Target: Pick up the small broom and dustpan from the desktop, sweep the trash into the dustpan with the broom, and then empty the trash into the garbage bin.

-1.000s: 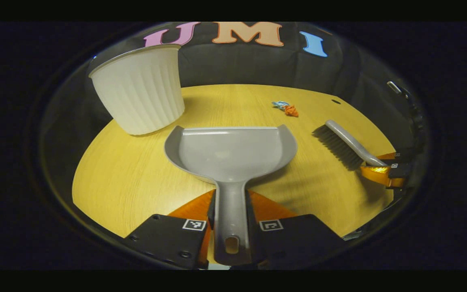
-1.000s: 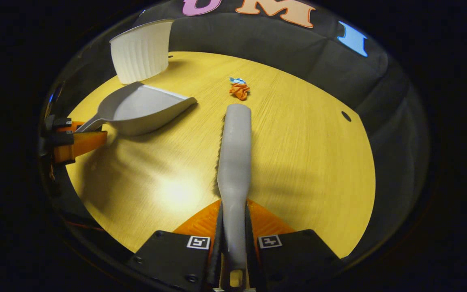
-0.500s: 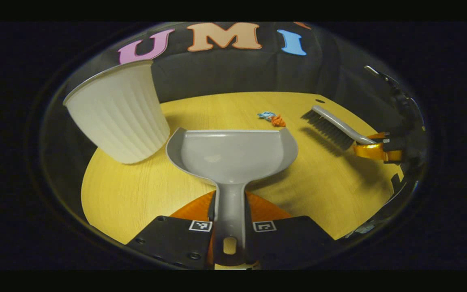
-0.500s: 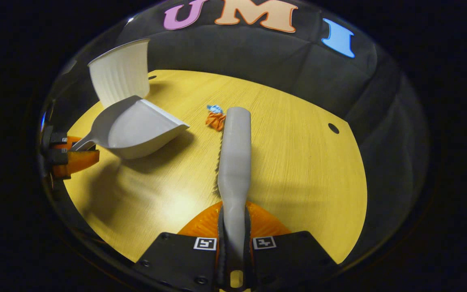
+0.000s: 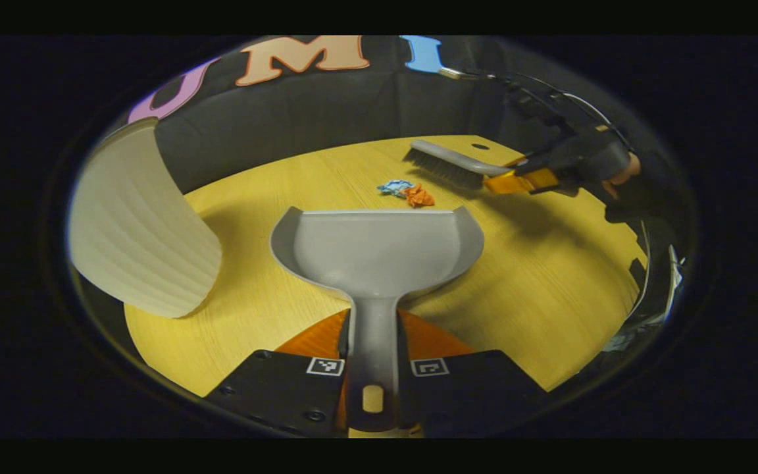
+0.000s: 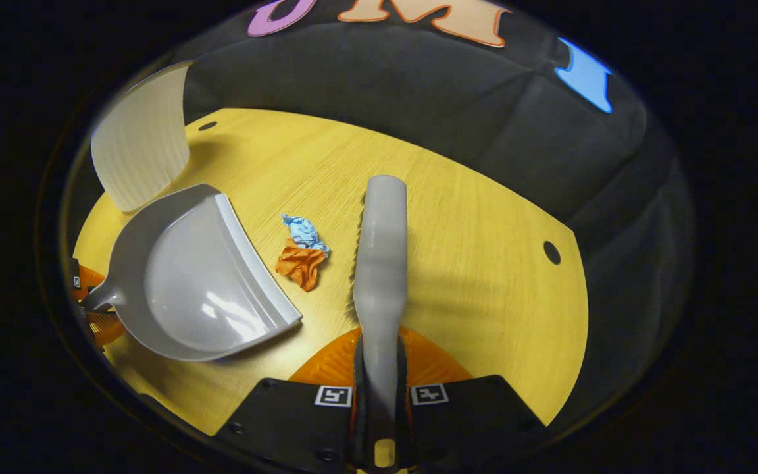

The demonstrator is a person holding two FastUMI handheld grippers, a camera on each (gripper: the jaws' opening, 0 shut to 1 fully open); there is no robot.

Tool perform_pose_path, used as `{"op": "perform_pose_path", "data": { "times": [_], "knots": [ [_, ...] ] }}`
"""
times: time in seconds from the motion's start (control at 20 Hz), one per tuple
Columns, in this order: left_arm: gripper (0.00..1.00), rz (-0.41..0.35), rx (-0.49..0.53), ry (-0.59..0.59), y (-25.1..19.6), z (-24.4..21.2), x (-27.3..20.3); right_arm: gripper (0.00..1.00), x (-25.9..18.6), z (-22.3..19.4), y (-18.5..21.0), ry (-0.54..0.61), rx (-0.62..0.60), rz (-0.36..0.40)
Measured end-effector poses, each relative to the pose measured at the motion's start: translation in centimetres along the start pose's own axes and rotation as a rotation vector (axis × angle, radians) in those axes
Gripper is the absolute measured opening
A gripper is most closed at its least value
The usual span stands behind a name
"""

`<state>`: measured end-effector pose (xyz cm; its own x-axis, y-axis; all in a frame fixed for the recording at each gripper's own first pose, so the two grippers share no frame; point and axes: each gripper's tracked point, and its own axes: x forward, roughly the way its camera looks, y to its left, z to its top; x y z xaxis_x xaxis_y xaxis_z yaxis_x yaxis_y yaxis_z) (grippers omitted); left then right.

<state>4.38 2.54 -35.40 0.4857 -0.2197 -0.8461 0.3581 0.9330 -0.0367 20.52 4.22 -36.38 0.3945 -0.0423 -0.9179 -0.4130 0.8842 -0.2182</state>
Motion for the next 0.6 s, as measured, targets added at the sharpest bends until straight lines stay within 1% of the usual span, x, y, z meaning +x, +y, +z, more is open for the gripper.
{"op": "perform_pose_path", "data": {
  "times": [0.05,0.1,0.15,0.25,0.3,0.35,0.4,0.45,0.5,0.55,0.6],
  "knots": [
    [0.24,-0.009,0.006,-0.007,0.1,0.1,0.0,0.18,0.6,-0.3,0.2,0.017,-0.030,0.009],
    [0.22,-0.015,0.012,0.000,0.3,-0.1,0.3,0.18,1.0,-0.6,0.6,0.044,-0.062,0.021],
    [0.24,-0.020,0.015,0.003,0.4,-0.1,0.5,0.18,1.2,-0.2,1.0,0.034,-0.090,0.030],
    [0.23,-0.027,0.026,0.011,0.5,-0.3,1.0,0.18,0.9,0.4,1.9,0.026,-0.142,0.059],
    [0.22,-0.028,0.032,0.014,0.5,-0.2,0.9,0.15,0.7,0.8,2.5,0.015,-0.181,0.082],
    [0.22,-0.031,0.042,0.006,0.3,0.2,0.6,0.18,0.4,0.6,3.0,0.019,-0.230,0.105],
    [0.24,-0.033,0.046,0.009,0.1,0.1,0.5,0.18,0.1,0.7,3.5,0.016,-0.295,0.115],
    [0.22,-0.034,0.050,0.011,0.1,0.1,0.4,0.18,0.2,1.2,3.9,-0.003,-0.358,0.112],
    [0.23,-0.036,0.054,0.009,0.2,0.0,0.5,0.18,-0.3,2.0,3.9,-0.029,-0.422,0.103],
    [0.23,-0.036,0.057,0.013,0.2,-0.1,0.4,0.18,-0.3,1.9,3.7,-0.047,-0.467,0.108],
    [0.24,-0.038,0.062,0.013,0.2,-0.1,0.5,0.18,-0.3,2.1,3.8,-0.060,-0.492,0.130]
  ]
}}
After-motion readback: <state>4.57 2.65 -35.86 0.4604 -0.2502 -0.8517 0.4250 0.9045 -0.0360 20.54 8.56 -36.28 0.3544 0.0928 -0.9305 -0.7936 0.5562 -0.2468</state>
